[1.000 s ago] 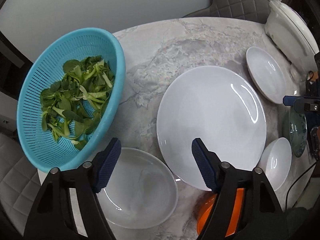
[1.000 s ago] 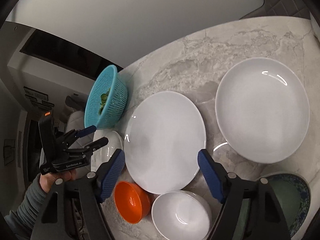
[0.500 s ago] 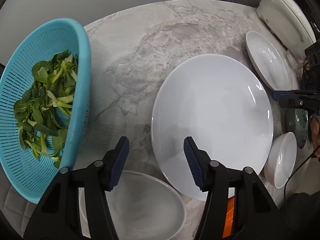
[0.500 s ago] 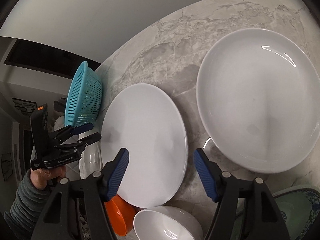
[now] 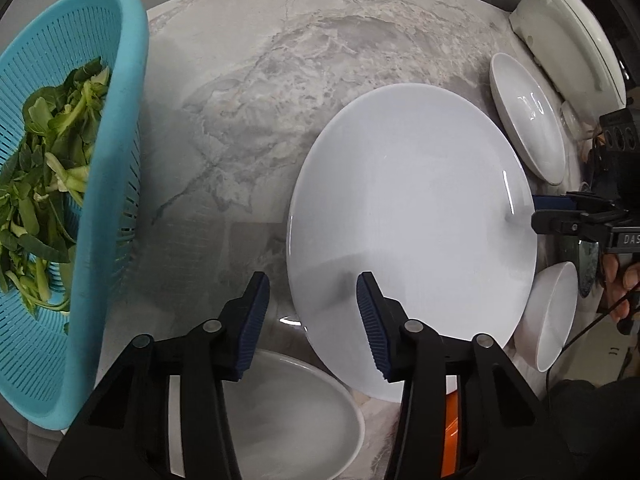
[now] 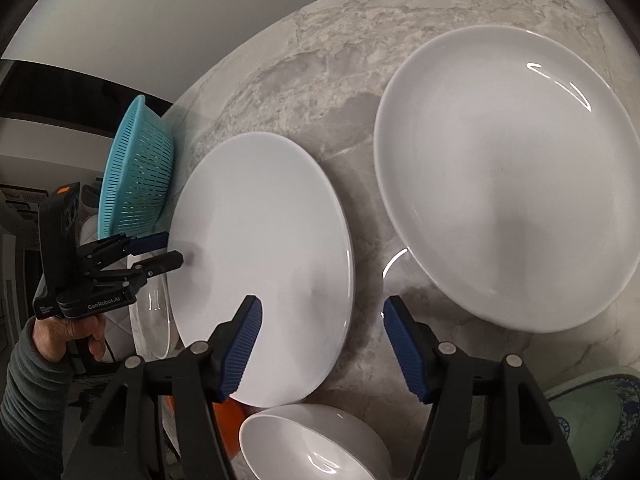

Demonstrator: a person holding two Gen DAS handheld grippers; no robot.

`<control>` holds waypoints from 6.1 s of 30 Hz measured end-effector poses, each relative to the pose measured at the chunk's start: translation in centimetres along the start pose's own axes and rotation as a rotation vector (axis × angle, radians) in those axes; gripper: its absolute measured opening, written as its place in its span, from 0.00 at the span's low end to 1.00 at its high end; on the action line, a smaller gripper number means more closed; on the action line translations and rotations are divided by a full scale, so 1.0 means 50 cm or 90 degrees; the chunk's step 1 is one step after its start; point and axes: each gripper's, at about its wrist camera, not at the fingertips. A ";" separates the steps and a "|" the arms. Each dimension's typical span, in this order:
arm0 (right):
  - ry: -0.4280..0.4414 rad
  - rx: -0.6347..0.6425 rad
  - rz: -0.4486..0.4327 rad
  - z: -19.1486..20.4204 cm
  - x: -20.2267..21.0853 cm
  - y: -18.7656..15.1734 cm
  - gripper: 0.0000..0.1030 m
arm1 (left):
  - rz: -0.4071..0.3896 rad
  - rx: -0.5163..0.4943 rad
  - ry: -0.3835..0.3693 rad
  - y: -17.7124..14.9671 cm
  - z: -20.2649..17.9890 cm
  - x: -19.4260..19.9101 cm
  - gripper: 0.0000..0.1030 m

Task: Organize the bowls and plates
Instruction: 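Reach both grippers to the large white plate rim and close on it, then lift the large white plate with both grippers and carry it past the orange bowl, then lower the large white plate onto the table and open both grippers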

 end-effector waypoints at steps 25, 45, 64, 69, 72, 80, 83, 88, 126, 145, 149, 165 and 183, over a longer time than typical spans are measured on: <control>-0.044 0.019 0.031 0.019 -0.039 0.010 0.29 | 0.006 0.009 -0.018 -0.026 0.011 -0.003 0.30; -0.023 0.009 0.035 -0.005 -0.028 0.019 0.18 | 0.024 0.038 -0.009 -0.010 0.013 0.014 0.24; -0.004 -0.033 0.035 -0.032 0.002 0.036 0.17 | 0.041 0.045 0.006 0.060 0.004 0.034 0.23; 0.007 -0.045 0.034 -0.049 0.013 0.041 0.17 | 0.056 0.045 0.010 0.082 0.004 0.038 0.23; 0.014 -0.054 0.042 -0.059 0.017 0.039 0.17 | 0.065 0.040 0.011 0.097 -0.001 0.044 0.24; 0.045 -0.075 0.050 -0.079 0.077 0.051 0.16 | 0.091 0.021 0.019 0.100 -0.030 0.084 0.24; 0.052 -0.062 0.045 -0.067 0.108 0.051 0.16 | 0.097 0.015 0.027 0.087 -0.046 0.109 0.24; 0.056 -0.047 0.042 -0.041 0.142 0.045 0.16 | 0.086 0.038 0.022 0.058 -0.053 0.156 0.23; 0.076 -0.024 0.107 0.037 0.219 -0.295 0.16 | 0.078 0.103 -0.002 -0.461 -0.270 0.403 0.23; 0.026 -0.013 0.161 -0.011 0.173 -0.504 0.17 | 0.078 0.162 -0.038 -0.711 -0.324 0.303 0.23; 0.006 -0.004 0.156 -0.027 0.175 -0.512 0.17 | 0.075 0.166 -0.054 -0.740 -0.336 0.261 0.23; -0.045 0.045 0.103 -0.083 0.134 -0.494 0.19 | 0.031 0.176 -0.037 -0.736 -0.349 0.145 0.23; -0.037 0.094 -0.059 -0.082 0.242 -0.550 0.92 | -0.281 0.213 -0.014 -0.773 -0.336 0.330 0.77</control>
Point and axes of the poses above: each gripper's, at about its wrist camera, not at the fingertips, and x roughly against the way its jaws point, z to its left, y to its top, and after that the axes turned 11 degrees about -z, right-handed
